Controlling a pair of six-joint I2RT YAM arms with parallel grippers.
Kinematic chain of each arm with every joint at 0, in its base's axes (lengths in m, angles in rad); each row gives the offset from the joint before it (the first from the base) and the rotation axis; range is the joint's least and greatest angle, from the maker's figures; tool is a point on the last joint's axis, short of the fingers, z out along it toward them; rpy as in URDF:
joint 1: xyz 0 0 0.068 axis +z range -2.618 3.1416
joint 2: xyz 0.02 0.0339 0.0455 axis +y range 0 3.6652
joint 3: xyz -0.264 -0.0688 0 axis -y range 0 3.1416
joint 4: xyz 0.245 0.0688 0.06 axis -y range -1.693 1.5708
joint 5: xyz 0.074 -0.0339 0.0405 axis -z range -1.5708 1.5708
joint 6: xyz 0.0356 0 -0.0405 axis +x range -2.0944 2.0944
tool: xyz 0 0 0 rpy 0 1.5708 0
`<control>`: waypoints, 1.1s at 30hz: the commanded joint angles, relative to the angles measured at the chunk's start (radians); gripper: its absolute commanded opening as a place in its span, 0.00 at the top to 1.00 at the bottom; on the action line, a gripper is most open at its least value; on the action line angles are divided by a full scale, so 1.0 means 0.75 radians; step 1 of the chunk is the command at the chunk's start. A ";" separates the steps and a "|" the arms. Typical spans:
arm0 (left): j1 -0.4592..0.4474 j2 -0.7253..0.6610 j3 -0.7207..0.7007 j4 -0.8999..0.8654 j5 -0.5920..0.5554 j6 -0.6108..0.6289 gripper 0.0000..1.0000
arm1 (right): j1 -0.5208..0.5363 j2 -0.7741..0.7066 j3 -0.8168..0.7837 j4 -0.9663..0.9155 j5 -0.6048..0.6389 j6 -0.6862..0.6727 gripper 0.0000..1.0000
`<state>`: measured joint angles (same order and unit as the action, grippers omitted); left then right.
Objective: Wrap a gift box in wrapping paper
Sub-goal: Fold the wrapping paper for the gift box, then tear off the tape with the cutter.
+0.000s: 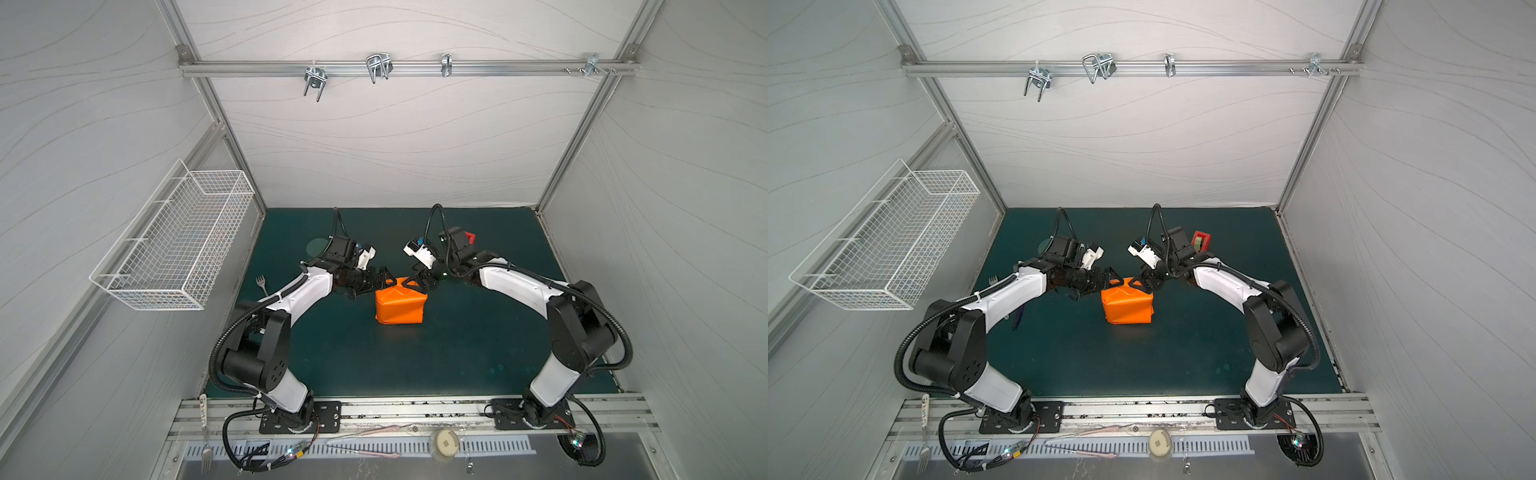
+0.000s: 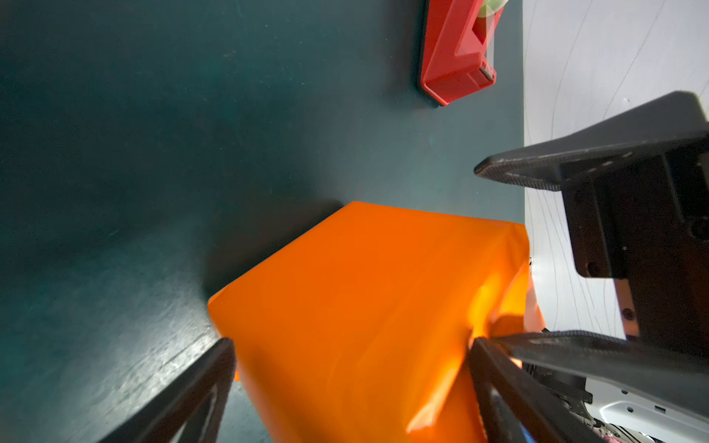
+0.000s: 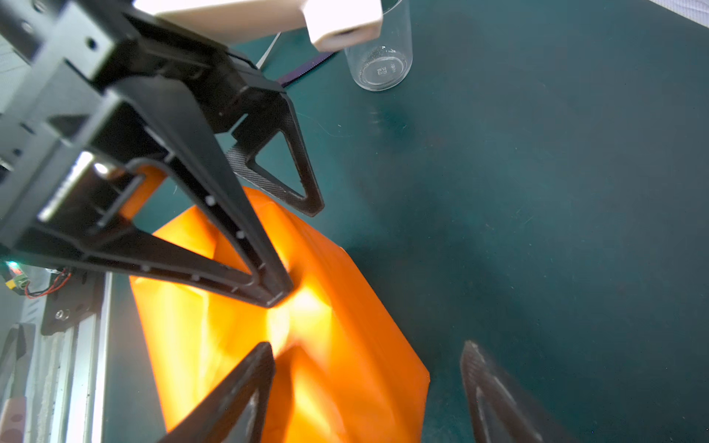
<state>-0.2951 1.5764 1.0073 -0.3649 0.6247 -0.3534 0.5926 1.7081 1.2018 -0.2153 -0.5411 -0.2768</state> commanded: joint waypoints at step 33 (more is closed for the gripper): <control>0.017 0.012 -0.157 0.090 0.020 0.035 0.08 | -0.711 0.181 0.130 -0.218 -0.108 0.659 0.47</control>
<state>-0.2794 1.5593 0.9211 -0.2104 0.6746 -0.3489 0.0727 1.8080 1.2594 -0.3584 -0.5713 0.1665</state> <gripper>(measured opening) 0.921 0.541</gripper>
